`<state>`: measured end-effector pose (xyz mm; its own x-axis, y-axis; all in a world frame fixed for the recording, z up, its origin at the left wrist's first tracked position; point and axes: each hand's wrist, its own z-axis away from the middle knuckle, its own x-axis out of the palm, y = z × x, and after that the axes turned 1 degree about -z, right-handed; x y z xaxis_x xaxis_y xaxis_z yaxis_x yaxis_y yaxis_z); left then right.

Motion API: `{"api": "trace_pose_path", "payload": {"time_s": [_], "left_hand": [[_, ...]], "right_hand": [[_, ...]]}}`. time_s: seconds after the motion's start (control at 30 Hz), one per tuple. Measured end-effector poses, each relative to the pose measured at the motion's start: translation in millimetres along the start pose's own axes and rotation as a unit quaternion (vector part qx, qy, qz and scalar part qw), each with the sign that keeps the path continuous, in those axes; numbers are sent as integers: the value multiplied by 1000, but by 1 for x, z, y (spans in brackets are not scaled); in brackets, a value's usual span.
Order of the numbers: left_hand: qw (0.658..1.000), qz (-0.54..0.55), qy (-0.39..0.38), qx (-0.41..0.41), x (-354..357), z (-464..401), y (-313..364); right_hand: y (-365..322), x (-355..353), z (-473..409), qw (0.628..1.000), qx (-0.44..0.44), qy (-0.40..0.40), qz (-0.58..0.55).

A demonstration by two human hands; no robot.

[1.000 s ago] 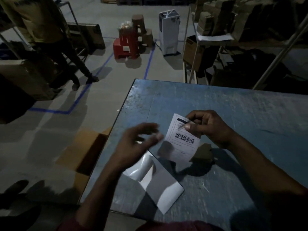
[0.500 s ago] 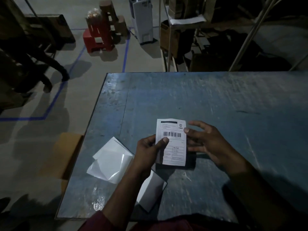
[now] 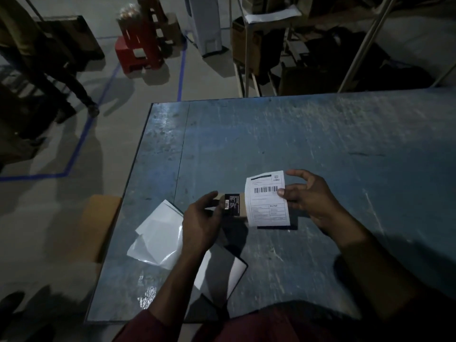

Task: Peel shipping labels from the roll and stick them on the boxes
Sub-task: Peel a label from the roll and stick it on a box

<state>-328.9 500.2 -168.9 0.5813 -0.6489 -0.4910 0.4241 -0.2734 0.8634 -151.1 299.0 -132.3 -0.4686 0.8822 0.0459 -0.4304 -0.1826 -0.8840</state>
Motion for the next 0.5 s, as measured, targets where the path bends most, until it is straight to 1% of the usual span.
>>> {"api": "trace_pose_path", "payload": {"time_s": [0.17, 0.3, 0.5], "left_hand": [[999, -19, -13, 35, 2, 0, 1], [997, -24, -26, 67, 11, 4, 6], [976, -127, -34, 175, 18, 0, 1]], "right_hand": [[5, 8, -5, 1000, 15, -3, -9], [11, 12, -6, 999, 13, 16, 38], [20, 11, -13, 995, -6, 45, 88]]}}
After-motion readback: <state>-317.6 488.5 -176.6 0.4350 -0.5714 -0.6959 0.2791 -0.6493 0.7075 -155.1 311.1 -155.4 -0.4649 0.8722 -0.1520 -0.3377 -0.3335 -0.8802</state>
